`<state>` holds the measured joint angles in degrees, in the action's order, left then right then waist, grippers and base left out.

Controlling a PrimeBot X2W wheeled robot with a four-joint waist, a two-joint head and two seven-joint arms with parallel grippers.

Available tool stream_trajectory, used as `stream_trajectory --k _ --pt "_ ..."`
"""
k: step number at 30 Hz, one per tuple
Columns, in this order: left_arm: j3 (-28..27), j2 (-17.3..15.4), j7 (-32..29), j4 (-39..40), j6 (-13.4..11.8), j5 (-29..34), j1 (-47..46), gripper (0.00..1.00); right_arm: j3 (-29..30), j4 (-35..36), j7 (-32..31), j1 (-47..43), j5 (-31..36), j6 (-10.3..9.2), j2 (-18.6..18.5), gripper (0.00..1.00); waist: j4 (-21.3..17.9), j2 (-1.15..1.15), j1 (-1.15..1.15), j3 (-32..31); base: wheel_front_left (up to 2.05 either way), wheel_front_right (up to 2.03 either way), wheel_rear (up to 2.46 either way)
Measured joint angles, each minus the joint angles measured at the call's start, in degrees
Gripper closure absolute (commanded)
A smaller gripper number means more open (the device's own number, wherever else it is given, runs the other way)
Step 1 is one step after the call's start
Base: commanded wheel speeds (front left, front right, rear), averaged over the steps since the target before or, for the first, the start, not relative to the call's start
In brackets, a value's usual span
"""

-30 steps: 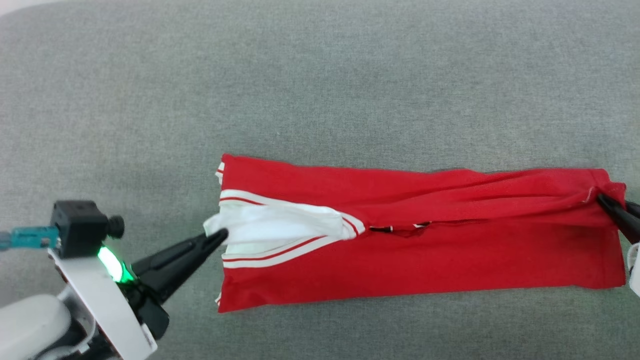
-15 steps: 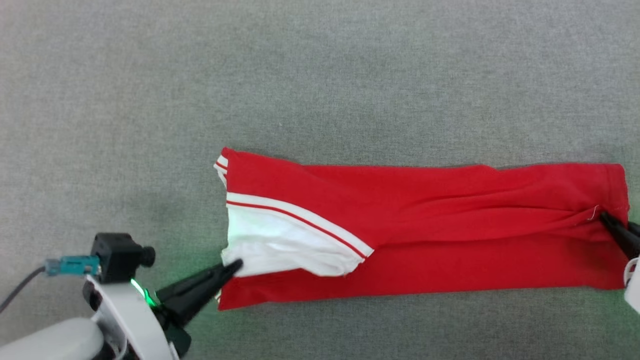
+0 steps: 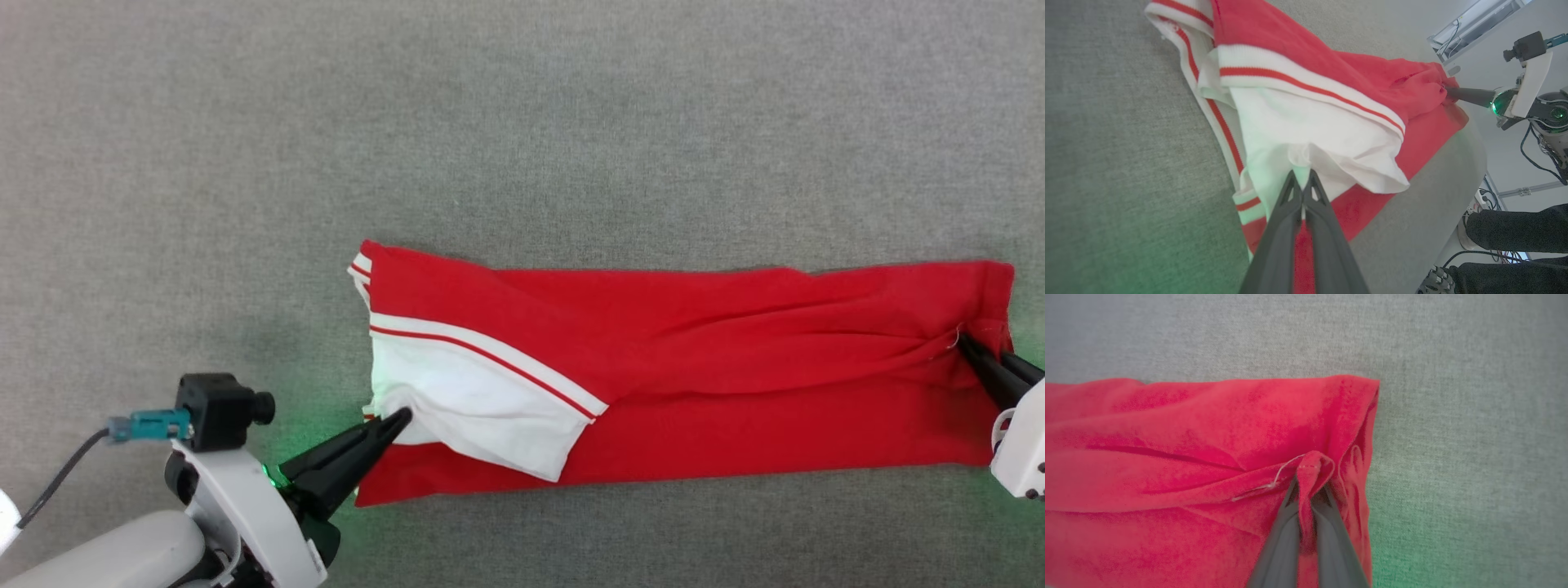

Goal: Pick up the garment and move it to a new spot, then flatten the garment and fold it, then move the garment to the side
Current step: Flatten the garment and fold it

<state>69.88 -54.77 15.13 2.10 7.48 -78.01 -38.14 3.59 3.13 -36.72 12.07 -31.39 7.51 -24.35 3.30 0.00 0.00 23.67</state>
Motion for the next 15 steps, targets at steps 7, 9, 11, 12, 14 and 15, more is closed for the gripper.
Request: stream_trajectory --k 7,9,11,12,14,15 --pt "-6.20 1.72 0.00 0.35 0.00 -1.65 3.67 0.00 0.01 -0.93 2.29 0.10 -0.90 0.00 -0.43 0.00 0.15 0.00 0.00 -3.18 0.00 0.00 0.00" --pt "-8.45 2.04 0.00 -0.09 0.00 -1.57 5.42 0.00 0.47 -1.40 2.46 -0.20 -1.31 0.00 -0.99 0.00 0.23 0.00 0.00 -4.38 0.00 0.00 0.00" --pt "-11.13 3.08 0.00 -1.56 0.00 -0.67 7.23 0.00 1.32 -2.00 2.70 -1.16 -2.15 0.00 -1.44 0.00 0.36 0.00 0.00 -5.65 0.00 0.00 0.00" --pt "-12.63 3.70 0.00 -2.70 0.01 0.07 8.21 0.00 1.68 -2.37 2.71 -1.48 -2.63 0.00 -1.54 0.00 0.45 0.00 0.00 -6.28 0.00 0.00 0.00" --pt "-16.24 5.33 0.00 -5.13 0.00 2.01 10.21 0.00 2.10 -3.09 2.70 -2.44 -3.14 -0.01 -1.79 0.00 0.70 0.00 0.00 -7.56 0.00 0.00 0.00" --pt "-18.07 6.51 0.00 -6.32 0.00 2.83 11.32 0.00 2.45 -3.54 2.67 -2.98 -3.57 -0.01 -1.83 0.00 0.86 0.00 0.00 -8.21 0.00 0.00 0.00"
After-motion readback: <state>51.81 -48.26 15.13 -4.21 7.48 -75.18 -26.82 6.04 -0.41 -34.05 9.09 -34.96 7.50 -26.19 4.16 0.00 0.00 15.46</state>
